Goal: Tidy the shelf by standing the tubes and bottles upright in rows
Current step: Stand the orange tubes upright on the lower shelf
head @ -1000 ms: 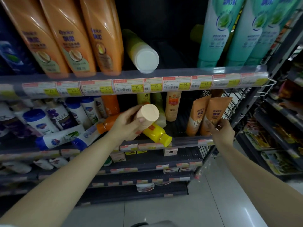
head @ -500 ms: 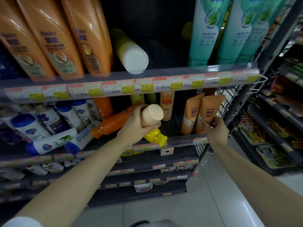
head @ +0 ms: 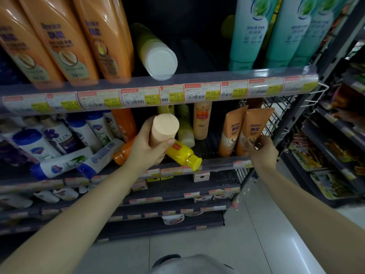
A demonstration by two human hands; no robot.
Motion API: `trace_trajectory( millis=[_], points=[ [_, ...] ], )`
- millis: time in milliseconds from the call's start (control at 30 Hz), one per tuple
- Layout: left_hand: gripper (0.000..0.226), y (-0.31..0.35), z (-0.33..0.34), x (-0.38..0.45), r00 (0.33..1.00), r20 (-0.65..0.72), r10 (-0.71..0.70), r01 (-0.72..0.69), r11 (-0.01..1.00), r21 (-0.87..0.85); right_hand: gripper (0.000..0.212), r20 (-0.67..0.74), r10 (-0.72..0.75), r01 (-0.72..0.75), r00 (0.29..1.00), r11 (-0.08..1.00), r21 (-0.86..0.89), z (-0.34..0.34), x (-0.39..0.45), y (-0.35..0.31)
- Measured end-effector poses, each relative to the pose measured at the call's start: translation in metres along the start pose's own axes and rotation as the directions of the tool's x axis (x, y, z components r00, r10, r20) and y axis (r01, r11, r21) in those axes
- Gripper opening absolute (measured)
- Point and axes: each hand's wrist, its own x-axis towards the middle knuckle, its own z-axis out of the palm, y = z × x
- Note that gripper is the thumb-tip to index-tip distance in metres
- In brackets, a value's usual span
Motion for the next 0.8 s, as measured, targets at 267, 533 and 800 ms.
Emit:
trace_trajectory(
  millis=[267, 533, 800],
  points=[
    [0.06, -0.007, -0.011, 0.002, 0.999, 0.025, -0.032, 0.031, 0.999, 0.041, 0.038, 0.006, -0.011, 0.011, 1.0, 1.0, -0.012, 0.0, 0.001, 0.002],
    [0.09, -0.018, -0.009, 0.002, 0.995, 0.065, -0.082, 0.074, 0.991, 0.113, 0.033, 0.001, -0.018, 0.018, 1.0, 1.0, 0.008, -0.001, 0.0, 0.001],
    [0.081, -0.029, -0.009, 0.003, 0.992, 0.087, -0.091, 0.052, 0.922, 0.383, 0.032, 0.011, -0.007, 0.007, 1.0, 1.0, 0.017, 0.0, 0.002, 0.005]
  ],
)
